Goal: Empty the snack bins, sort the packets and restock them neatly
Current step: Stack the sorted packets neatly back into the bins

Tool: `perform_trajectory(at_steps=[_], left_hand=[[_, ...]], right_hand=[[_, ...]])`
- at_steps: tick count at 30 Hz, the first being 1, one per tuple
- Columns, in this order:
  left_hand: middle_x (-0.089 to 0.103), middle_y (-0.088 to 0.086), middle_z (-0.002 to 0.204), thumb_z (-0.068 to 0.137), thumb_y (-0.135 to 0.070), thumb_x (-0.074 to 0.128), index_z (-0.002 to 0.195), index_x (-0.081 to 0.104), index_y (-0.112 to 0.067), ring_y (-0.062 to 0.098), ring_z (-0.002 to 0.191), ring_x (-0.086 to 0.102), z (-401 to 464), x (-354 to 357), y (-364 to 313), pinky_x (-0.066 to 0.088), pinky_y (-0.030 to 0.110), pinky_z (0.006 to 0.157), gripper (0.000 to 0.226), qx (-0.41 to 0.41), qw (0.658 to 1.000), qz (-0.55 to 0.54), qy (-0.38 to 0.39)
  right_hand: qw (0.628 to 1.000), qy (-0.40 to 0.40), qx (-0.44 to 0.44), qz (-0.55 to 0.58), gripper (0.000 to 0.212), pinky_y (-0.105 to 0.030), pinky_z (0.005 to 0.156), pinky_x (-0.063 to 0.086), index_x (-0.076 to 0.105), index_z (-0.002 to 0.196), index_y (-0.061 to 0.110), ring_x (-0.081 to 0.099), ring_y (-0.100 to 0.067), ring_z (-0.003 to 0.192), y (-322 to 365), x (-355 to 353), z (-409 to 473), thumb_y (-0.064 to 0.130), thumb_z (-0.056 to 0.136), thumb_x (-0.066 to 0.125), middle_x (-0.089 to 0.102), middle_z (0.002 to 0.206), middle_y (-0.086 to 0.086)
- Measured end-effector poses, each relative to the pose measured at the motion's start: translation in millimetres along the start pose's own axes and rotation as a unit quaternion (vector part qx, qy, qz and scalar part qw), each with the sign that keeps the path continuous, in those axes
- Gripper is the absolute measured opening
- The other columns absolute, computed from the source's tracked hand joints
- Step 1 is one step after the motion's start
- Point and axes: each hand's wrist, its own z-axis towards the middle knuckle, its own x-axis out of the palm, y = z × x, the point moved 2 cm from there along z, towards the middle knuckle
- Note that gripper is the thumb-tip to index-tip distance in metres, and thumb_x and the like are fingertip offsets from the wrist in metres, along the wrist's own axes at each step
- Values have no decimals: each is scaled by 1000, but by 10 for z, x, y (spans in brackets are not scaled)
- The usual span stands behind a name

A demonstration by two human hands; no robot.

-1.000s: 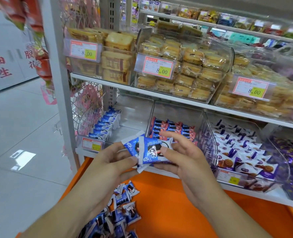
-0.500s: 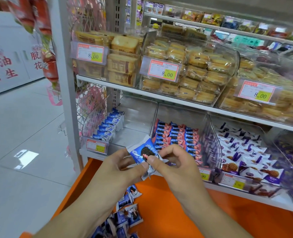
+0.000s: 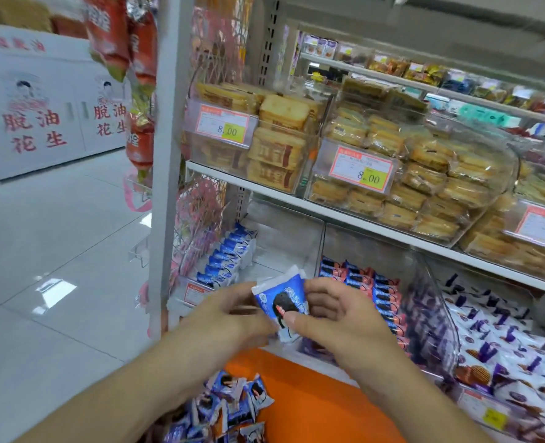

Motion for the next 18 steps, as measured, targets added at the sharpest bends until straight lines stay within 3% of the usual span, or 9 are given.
perform_trajectory(at_steps=[2, 3, 5, 7, 9, 11, 15, 18], left_hand=[[65, -11, 130, 90, -21, 75, 137, 61, -37, 7, 119, 63, 224, -308, 33, 47, 33, 108, 51, 43, 991, 113, -55], [55, -14, 138, 92, -24, 73, 144, 53, -37, 7, 126, 57, 344, -500, 61, 45, 31, 109, 57, 75, 970, 207, -100], [37, -11, 153, 94, -25, 69, 154, 40, -32, 15, 139, 45, 545, -857, 149, 41, 33, 114, 67, 143, 894, 388, -175], [20, -10, 167, 98, -30, 64, 162, 22, -33, 19, 149, 34, 698, -1093, 323, 40, 34, 114, 77, 139, 846, 479, -190], [7, -15, 171, 103, -40, 53, 163, -1, -39, 15, 154, 28, 796, -1206, 507, 40, 30, 114, 81, 112, 841, 499, -176], [7, -19, 170, 106, -46, 42, 160, -14, -43, 10, 151, 31, 838, -1225, 622, 40, 25, 111, 78, 111, 843, 498, -169], [6, -23, 169, 106, -47, 35, 155, -24, -48, 8, 151, 27, 894, -1244, 701, 42, 24, 107, 77, 140, 845, 486, -173], [8, -25, 168, 105, -48, 33, 154, -25, -50, 5, 150, 28, 916, -1263, 742, 39, 21, 107, 76, 151, 848, 477, -174]], right_hand=[[999, -28, -10, -28, 39, -17, 78, 56, 72, 107, 27, 70, -2, 91, 95, 49, 330, 16, 76, 93, 76, 100, 7], [998, -41, -12, -46, 39, -18, 74, 56, 70, 106, 27, 68, -4, 88, 123, 69, 546, 16, 76, 93, 74, 99, 5], [993, -57, -16, -102, 43, -29, 75, 59, 65, 106, 27, 66, -10, 87, 105, 98, 1046, 21, 75, 94, 70, 102, -2], [977, -62, -8, -205, 47, -31, 78, 58, 61, 110, 28, 67, -12, 90, -7, 110, 1588, 30, 75, 92, 70, 105, 3], [948, -68, 5, -311, 51, -32, 83, 56, 57, 113, 29, 67, -15, 95, -168, 127, 2092, 37, 74, 89, 69, 108, 7], [927, -62, 19, -370, 55, -36, 84, 59, 55, 113, 29, 68, -19, 95, -357, 172, 2498, 37, 70, 90, 68, 110, 2], [894, -38, 40, -445, 58, -34, 77, 58, 56, 110, 25, 66, -22, 94, -673, 321, 2956, 34, 68, 94, 65, 110, -1], [866, -18, 32, -499, 50, -27, 62, 45, 60, 108, 20, 63, -21, 87, -744, 384, 3109, 33, 71, 92, 66, 105, -4]])
